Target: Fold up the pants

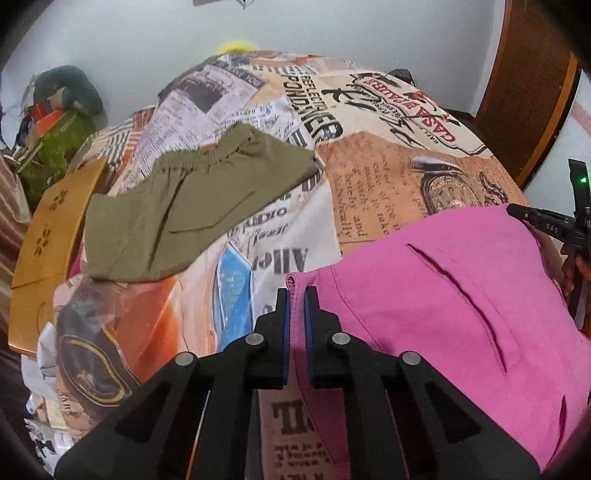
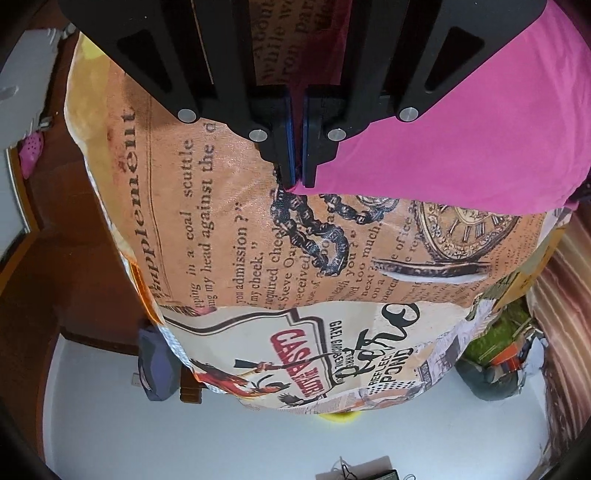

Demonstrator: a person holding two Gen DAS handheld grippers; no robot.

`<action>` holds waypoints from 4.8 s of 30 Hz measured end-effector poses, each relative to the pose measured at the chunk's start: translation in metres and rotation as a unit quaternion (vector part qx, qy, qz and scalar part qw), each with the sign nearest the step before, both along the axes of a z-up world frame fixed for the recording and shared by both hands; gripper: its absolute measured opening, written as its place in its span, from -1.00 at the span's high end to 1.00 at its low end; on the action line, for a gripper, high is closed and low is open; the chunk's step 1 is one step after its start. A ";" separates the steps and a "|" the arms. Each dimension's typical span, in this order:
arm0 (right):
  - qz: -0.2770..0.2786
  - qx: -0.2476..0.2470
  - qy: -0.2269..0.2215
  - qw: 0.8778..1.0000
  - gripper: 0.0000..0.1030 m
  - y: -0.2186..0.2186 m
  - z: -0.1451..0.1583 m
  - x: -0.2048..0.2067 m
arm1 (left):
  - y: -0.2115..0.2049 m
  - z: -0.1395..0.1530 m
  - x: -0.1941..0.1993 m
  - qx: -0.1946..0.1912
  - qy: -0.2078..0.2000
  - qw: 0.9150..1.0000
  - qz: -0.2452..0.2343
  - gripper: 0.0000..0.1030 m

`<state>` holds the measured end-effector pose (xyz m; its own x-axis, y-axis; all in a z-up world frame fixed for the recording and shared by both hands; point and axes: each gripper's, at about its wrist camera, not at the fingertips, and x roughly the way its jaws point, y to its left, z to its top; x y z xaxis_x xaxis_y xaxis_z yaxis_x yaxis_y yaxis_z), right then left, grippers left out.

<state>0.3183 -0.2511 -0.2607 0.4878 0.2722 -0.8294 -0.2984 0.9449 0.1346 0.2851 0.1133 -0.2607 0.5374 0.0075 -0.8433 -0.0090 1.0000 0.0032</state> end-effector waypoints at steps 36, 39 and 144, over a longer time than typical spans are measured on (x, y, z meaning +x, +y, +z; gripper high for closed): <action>0.072 0.013 0.045 0.996 0.29 0.048 0.007 -0.014 | -0.027 -0.001 0.018 -0.029 0.016 0.999 -0.022 -0.12; 0.065 0.006 0.041 0.997 0.24 0.049 0.018 -0.019 | -0.031 0.004 0.017 -0.011 0.016 1.000 -0.018 -0.12; 0.234 0.061 0.025 0.970 0.07 0.177 0.056 -0.184 | -0.025 0.108 -0.198 0.006 -0.155 0.983 0.102 0.78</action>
<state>0.1343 -0.0739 -0.2043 0.2470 0.5508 -0.7973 -0.6807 0.6842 0.2617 0.0866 0.0884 -0.1525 0.7550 0.1512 -0.6381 -0.2123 0.9770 -0.0198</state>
